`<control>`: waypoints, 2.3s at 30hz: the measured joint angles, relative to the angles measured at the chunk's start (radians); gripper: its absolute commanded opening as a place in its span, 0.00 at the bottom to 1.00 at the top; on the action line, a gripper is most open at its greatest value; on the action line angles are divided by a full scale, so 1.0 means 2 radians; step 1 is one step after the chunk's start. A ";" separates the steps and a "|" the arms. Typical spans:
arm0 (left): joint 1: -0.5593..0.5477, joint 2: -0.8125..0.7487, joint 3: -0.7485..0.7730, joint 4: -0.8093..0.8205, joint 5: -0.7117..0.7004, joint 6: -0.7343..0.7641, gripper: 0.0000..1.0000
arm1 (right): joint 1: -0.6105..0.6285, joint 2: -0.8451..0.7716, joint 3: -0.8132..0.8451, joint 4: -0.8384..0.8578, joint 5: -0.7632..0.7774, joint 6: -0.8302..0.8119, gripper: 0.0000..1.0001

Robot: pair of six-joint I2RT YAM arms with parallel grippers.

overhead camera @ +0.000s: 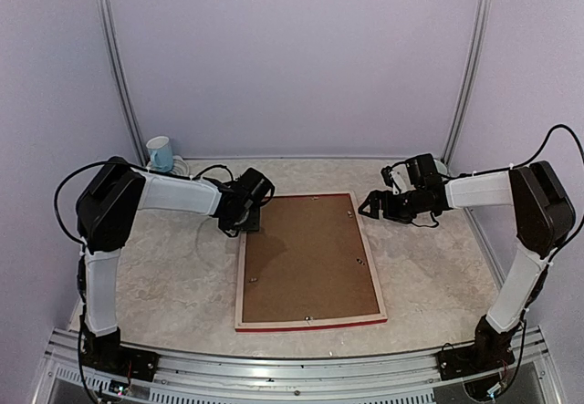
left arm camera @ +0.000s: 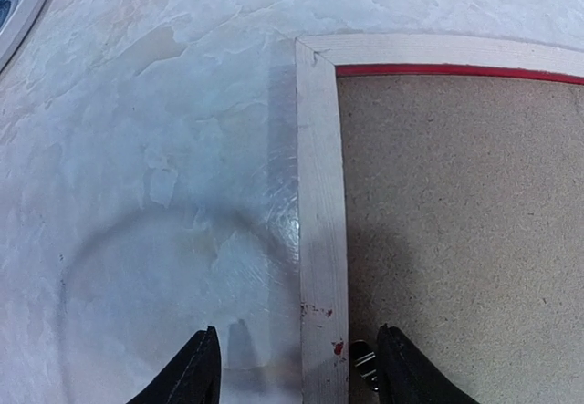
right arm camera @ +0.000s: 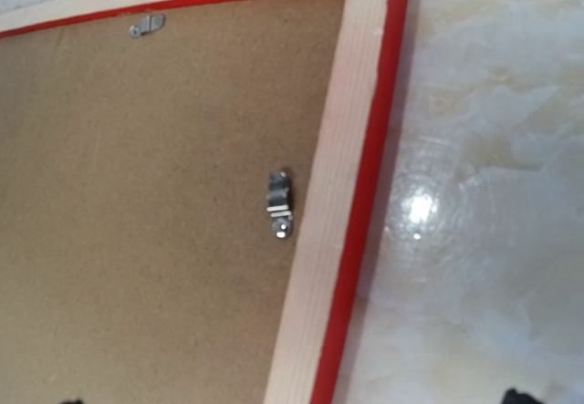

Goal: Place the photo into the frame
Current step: Press the fastener onto the backboard.

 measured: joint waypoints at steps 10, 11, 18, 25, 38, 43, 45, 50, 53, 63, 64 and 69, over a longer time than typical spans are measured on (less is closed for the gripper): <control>-0.001 -0.001 0.001 -0.010 -0.023 0.000 0.58 | 0.000 0.000 0.000 0.000 0.000 0.000 0.99; -0.001 -0.001 0.001 -0.011 -0.023 0.000 0.58 | 0.000 0.000 0.000 0.000 0.000 0.000 0.99; -0.001 -0.001 0.001 -0.009 -0.009 0.000 0.57 | 0.000 0.000 0.000 0.000 0.000 0.000 0.99; -0.001 0.002 0.001 -0.006 0.010 0.000 0.56 | -0.001 0.000 0.000 0.000 0.000 0.000 0.99; -0.001 0.003 0.001 -0.003 0.015 -0.002 0.43 | -0.001 0.000 0.000 0.000 0.000 0.000 0.99; -0.001 0.004 0.001 0.002 0.023 -0.002 0.37 | -0.001 0.000 0.000 0.000 0.000 0.000 0.99; 0.000 0.004 0.001 0.004 0.027 -0.002 0.33 | -0.001 0.000 0.000 0.000 0.000 0.000 0.99; 0.000 0.004 0.001 0.008 0.034 -0.002 0.36 | -0.001 0.000 0.000 0.000 0.000 0.000 0.99; 0.001 0.004 0.001 0.010 0.034 -0.002 0.39 | -0.001 0.000 0.000 0.000 0.000 0.000 0.99; 0.001 0.004 0.001 0.010 0.013 0.001 0.42 | -0.001 0.000 0.000 0.000 0.000 0.000 0.99; 0.001 0.004 0.001 0.010 0.011 0.002 0.42 | -0.001 0.000 0.000 0.000 0.000 0.000 0.99; 0.001 0.004 0.001 0.011 0.009 0.006 0.39 | -0.001 0.000 0.000 0.001 -0.002 0.000 0.99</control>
